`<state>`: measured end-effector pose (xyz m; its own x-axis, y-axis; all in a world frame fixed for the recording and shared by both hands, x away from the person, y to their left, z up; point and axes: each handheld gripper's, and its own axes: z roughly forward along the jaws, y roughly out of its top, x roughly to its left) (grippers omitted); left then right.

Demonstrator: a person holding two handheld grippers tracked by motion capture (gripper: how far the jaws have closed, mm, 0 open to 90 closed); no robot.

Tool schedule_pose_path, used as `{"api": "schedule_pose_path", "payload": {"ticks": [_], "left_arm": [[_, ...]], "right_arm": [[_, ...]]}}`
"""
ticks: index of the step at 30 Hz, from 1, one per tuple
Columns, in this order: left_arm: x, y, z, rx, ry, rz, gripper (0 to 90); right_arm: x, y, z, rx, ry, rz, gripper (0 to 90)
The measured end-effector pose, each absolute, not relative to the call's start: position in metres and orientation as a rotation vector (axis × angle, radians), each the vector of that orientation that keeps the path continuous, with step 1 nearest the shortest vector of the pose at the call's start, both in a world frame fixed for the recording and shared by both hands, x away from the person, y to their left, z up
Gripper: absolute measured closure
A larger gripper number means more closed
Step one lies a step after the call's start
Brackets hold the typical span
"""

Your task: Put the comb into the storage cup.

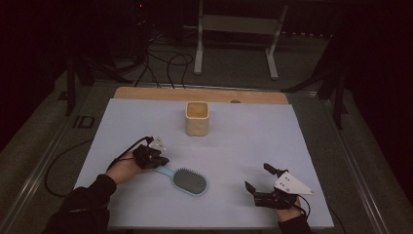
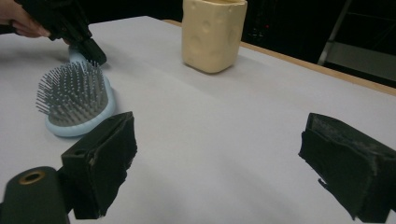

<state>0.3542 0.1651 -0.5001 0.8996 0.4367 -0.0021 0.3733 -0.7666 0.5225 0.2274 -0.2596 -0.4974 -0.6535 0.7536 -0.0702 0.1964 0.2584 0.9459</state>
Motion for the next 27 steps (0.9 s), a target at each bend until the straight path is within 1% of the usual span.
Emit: {"api": "schedule_pose_path", "payload": {"ticks": [9, 12, 16, 25, 27], "left_arm": [[0.342, 0.172, -0.499, 2.535, 0.571, 0.095, 90.0], [0.337, 0.173, -0.501, 2.57, 0.542, 0.072, 90.0], [0.324, 0.172, -0.5, 2.576, 0.499, 0.068, 89.9], [0.299, 0.174, -0.499, 2.557, 0.461, 0.028, 90.0], [0.293, 0.173, -0.499, 2.555, 0.454, 0.036, 89.9]], "right_arm": [[0.228, -0.26, -0.497, 0.859, 2.008, 1.401, 10.0], [0.227, -0.259, -0.497, 0.858, 2.015, 1.393, 10.0], [0.228, -0.259, -0.497, 0.853, 2.013, 1.393, 10.0], [0.228, -0.257, -0.497, 0.855, 2.017, 1.388, 10.0], [0.228, -0.257, -0.497, 0.858, 2.016, 1.389, 10.0]]}}
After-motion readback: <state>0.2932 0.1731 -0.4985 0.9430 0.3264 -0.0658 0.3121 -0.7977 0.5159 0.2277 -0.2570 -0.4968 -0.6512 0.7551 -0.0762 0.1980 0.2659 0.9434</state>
